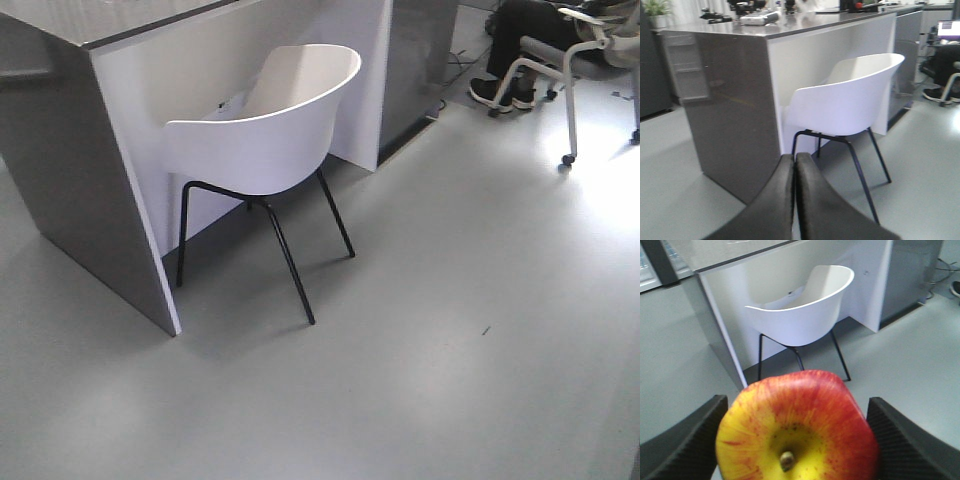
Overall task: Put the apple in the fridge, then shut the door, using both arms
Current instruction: 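Drive the base away from the counter holding the apple in the right gripper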
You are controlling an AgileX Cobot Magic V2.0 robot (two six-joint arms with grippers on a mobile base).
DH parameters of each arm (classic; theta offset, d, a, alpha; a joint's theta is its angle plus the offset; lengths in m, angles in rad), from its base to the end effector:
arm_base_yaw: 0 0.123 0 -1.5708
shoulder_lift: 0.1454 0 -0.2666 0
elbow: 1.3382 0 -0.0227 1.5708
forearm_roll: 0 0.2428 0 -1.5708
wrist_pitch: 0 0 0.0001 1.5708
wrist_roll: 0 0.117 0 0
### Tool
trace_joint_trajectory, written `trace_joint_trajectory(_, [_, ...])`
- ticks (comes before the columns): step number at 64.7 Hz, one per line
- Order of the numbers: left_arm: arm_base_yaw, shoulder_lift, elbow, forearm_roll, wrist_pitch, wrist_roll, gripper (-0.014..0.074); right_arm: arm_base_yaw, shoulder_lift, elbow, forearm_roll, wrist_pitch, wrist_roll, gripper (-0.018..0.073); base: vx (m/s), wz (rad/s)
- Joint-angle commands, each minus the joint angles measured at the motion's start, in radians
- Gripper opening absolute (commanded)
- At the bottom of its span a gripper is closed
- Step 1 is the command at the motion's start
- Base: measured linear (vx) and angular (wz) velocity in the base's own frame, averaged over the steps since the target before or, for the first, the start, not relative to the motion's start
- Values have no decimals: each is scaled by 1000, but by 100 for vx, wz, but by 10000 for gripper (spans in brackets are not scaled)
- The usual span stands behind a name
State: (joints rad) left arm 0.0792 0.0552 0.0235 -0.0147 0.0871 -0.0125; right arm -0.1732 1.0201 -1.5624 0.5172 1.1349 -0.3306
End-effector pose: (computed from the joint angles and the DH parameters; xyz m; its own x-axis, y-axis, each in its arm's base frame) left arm 0.0977 0.0076 0.1916 -0.0761 -0.0333 -0.9965 -0.0799 0.9964 -0.0272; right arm 0.1784 0.0220 0.4838 -0.4029 -0.0155 -0.9151 -0.2831 0.9529 0.1085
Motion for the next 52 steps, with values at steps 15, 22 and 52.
trace_joint_trajectory(15, [-8, 8, -22, -1, -68, -8, -6, -6, -10, -27, 30, -72, -5, 185, -4, 39])
trace_joint_trajectory(22, [-8, 8, -22, -1, -68, -8, -6, -6, -10, -27, 30, -72, -5, 185, -3, 33])
trace_joint_trajectory(52, [-8, 8, -22, -1, -68, -8, -6, -6, -10, -27, 30, -70, -5, 185, -1, 34])
